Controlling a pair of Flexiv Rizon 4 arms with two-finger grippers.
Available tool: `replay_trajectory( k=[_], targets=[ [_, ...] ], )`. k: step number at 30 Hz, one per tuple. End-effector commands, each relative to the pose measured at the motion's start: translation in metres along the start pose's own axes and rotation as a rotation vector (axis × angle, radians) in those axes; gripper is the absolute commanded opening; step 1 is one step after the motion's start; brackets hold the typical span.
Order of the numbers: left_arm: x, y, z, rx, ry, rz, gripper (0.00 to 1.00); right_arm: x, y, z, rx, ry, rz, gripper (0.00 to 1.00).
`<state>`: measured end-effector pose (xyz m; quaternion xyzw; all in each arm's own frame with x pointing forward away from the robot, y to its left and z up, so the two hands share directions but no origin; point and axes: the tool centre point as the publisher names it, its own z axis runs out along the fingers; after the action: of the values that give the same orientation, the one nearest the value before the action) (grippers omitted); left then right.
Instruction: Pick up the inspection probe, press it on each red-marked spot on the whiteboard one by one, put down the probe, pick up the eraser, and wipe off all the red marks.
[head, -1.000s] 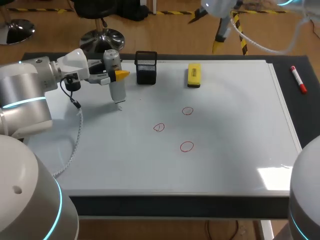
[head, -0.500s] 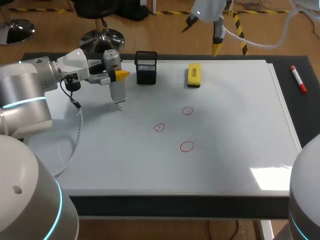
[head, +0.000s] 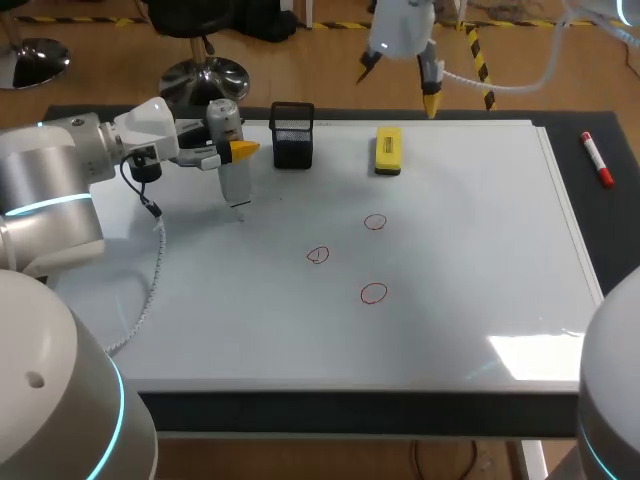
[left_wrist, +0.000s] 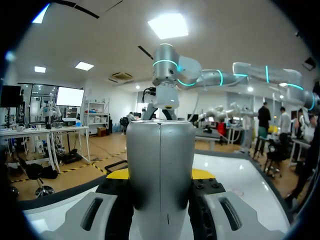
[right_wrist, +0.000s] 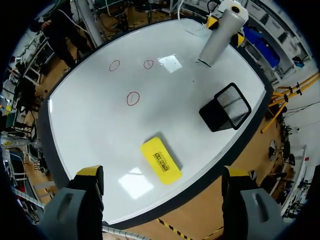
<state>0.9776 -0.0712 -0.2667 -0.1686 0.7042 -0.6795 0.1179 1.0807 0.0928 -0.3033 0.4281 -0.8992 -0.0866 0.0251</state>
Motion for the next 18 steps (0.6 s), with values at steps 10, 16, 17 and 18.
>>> replay_trajectory(
  k=[10,16,17,18],
  targets=[
    [0.0,-0.001,0.0,0.0,0.0,0.0,0.0,0.004,0.003,-0.002,0.012,-0.003,-0.002,1.0],
    [0.0,-0.001,0.0,0.0,0.0,0.0,0.0,0.006,0.004,0.003,-0.001,0.025,-0.03,1.0],
    [0.0,-0.001,0.0,0.0,0.0,0.0,0.0,0.006,0.006,0.006,0.0,0.042,-0.045,1.0],
    [0.0,-0.001,0.0,0.0,0.0,0.0,0.0,0.005,0.008,0.01,0.012,0.076,-0.065,1.0]
  ],
)
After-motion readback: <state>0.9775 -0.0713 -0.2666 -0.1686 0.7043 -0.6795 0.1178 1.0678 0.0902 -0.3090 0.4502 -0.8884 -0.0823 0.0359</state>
